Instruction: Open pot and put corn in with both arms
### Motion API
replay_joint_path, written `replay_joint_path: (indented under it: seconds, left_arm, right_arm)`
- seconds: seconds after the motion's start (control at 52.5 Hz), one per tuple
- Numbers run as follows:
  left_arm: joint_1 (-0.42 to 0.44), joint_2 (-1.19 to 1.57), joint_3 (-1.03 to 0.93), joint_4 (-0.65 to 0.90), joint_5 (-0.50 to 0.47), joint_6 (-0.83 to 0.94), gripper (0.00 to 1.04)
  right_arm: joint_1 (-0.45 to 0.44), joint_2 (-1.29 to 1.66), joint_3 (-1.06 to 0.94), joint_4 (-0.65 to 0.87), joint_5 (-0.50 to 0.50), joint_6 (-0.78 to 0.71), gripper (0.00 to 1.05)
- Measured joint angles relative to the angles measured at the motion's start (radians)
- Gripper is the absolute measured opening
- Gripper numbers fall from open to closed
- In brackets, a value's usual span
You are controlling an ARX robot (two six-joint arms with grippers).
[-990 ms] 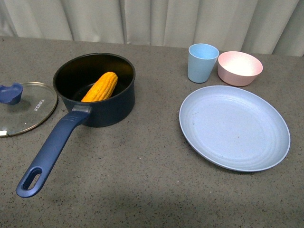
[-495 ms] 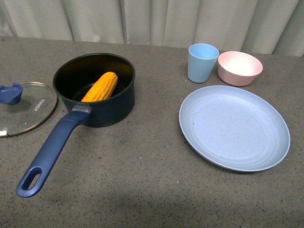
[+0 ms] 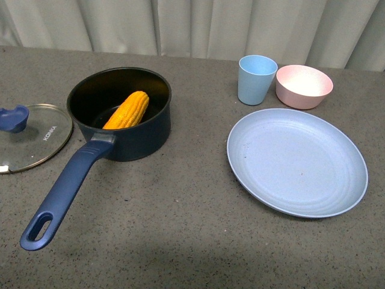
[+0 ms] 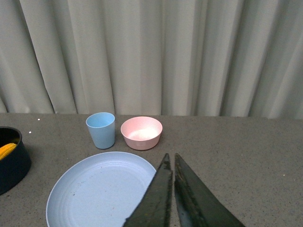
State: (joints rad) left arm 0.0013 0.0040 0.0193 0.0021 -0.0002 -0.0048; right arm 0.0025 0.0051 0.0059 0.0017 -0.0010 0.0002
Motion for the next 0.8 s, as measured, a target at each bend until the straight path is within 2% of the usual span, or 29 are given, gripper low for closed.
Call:
replay_joint_path:
  seconds: [0.571, 0.61, 0.8]
  left_arm:
    - [0.000, 0.000, 0.000, 0.000, 0.000, 0.000, 0.98]
    - [0.000, 0.000, 0.000, 0.000, 0.000, 0.000, 0.98]
    - [0.000, 0.000, 0.000, 0.000, 0.000, 0.000, 0.98]
  right_arm:
    - [0.000, -0.001, 0.000, 0.000, 0.000, 0.000, 0.95]
    - [0.000, -0.001, 0.000, 0.000, 0.000, 0.001, 0.98]
    - [0.000, -0.001, 0.000, 0.000, 0.000, 0.000, 0.96]
